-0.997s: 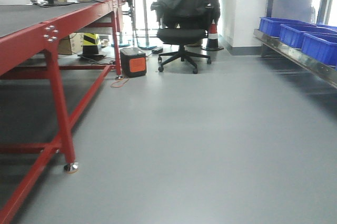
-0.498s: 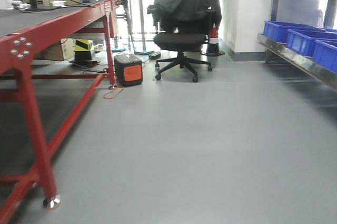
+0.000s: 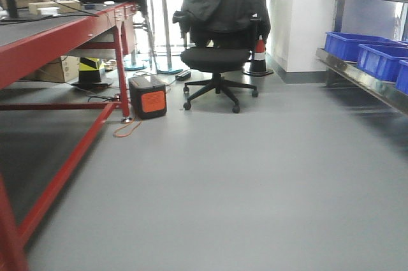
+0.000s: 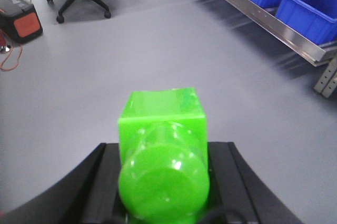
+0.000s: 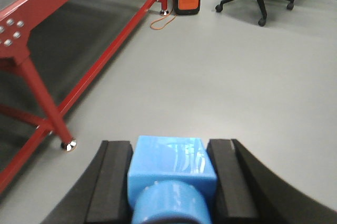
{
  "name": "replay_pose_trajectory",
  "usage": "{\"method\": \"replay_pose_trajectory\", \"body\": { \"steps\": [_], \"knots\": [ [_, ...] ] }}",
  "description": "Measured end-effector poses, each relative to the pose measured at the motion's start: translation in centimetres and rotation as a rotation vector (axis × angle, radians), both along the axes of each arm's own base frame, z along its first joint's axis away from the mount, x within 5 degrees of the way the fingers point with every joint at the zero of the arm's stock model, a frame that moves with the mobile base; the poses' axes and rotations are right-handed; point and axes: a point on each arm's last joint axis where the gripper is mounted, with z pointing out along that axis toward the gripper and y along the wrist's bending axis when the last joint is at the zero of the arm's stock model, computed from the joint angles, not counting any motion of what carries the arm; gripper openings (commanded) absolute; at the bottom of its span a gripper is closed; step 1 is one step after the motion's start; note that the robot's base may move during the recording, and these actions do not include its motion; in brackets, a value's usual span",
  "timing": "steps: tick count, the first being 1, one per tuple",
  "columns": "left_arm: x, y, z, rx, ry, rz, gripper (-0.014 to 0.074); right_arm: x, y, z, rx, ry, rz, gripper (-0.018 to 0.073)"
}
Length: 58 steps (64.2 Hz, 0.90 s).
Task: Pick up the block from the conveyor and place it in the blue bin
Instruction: 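Drive toward the steel shelf of blue bins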
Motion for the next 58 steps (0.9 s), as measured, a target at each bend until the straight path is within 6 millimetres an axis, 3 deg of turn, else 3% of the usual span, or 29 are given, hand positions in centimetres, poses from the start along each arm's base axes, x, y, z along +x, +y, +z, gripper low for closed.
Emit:
{"method": "replay_pose_trajectory", "body": {
  "steps": [58],
  "knots": [
    [0.00,0.00,0.00,0.000,0.000,0.000,-0.0111,0.01,0.00,0.01,0.001,-0.002,0.000,-0.0162]
  ]
}}
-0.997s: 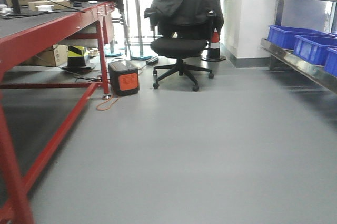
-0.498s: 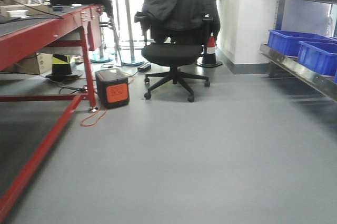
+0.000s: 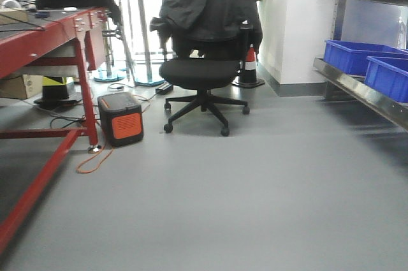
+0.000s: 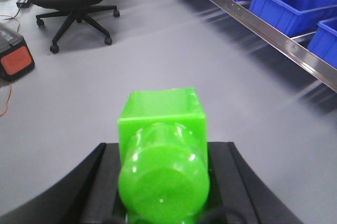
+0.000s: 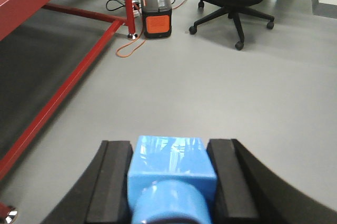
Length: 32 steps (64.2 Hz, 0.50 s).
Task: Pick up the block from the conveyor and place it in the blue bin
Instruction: 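Drive toward the steel shelf of blue bins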
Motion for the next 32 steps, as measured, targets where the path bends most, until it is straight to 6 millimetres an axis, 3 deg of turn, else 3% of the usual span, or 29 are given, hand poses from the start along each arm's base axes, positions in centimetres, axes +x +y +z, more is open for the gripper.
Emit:
{"method": "replay_pose_trajectory", "body": {
  "steps": [32],
  "knots": [
    [0.01,0.03,0.00,0.004,-0.001,0.002,-0.0111,0.12,0.04,-0.06,-0.001,0.003,0.000,-0.0162]
  ]
}}
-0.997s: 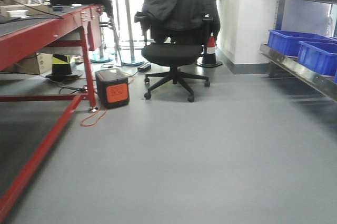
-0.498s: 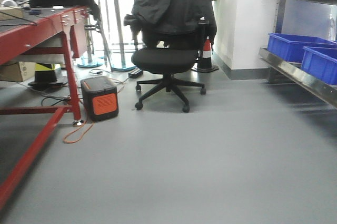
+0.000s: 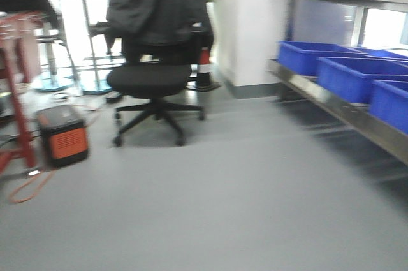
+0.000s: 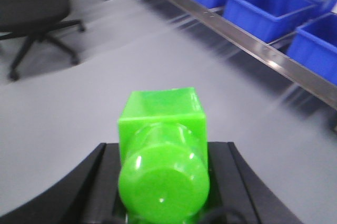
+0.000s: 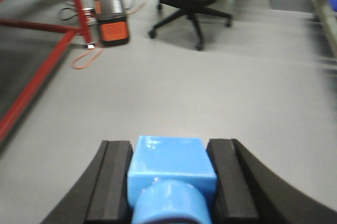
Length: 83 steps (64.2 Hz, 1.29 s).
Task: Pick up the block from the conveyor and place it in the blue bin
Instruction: 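Drive toward the steel shelf of blue bins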
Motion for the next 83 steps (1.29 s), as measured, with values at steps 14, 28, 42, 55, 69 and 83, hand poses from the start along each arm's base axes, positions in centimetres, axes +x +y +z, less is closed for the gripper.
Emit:
{"method": "replay_pose_trajectory", "body": {
  "steps": [14,28,42,55,69,83],
  "knots": [
    [0.00,0.00,0.00,0.000,0.000,0.000,-0.0111,0.00,0.00,0.00,0.000,0.000,0.000,-0.0162],
    [0.00,0.00,0.00,0.000,0.000,0.000,-0.0111,0.00,0.00,0.00,0.000,0.000,0.000,-0.0162],
    [0.00,0.00,0.00,0.000,0.000,0.000,-0.0111,0.00,0.00,0.00,0.000,0.000,0.000,-0.0162],
    [0.00,0.00,0.00,0.000,0.000,0.000,-0.0111,0.00,0.00,0.00,0.000,0.000,0.000,-0.0162],
    [0.00,0.00,0.00,0.000,0.000,0.000,-0.0111,0.00,0.00,0.00,0.000,0.000,0.000,-0.0162],
    [0.00,0.00,0.00,0.000,0.000,0.000,-0.0111,0.00,0.00,0.00,0.000,0.000,0.000,-0.0162]
  ]
}}
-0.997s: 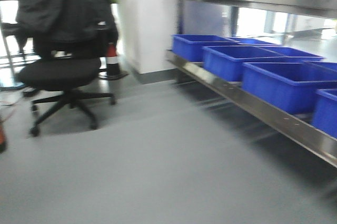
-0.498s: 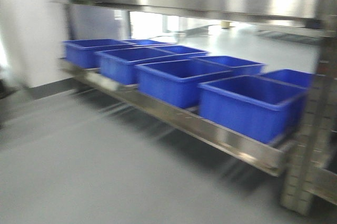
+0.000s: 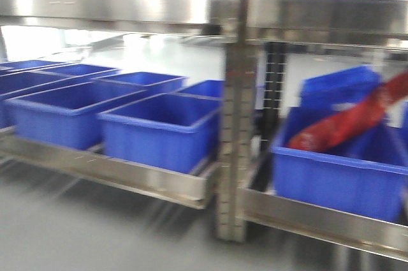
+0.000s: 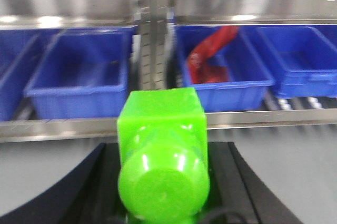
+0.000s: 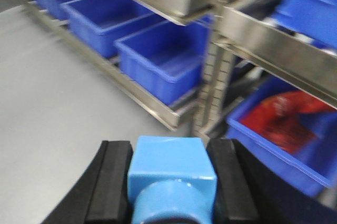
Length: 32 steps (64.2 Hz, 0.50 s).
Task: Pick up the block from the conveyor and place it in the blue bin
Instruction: 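Drive toward the steel shelf of blue bins, then move both held blocks over an empty blue bin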
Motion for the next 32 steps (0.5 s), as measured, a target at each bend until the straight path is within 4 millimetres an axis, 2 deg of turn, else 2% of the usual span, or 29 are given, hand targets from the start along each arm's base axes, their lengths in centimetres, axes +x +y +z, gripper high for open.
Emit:
{"method": "replay_pose_trajectory", "body": {
  "steps": [32],
  "knots": [
    [0.00,0.00,0.00,0.000,0.000,0.000,-0.0111,0.00,0.00,0.00,0.000,0.000,0.000,-0.0162]
  ]
}}
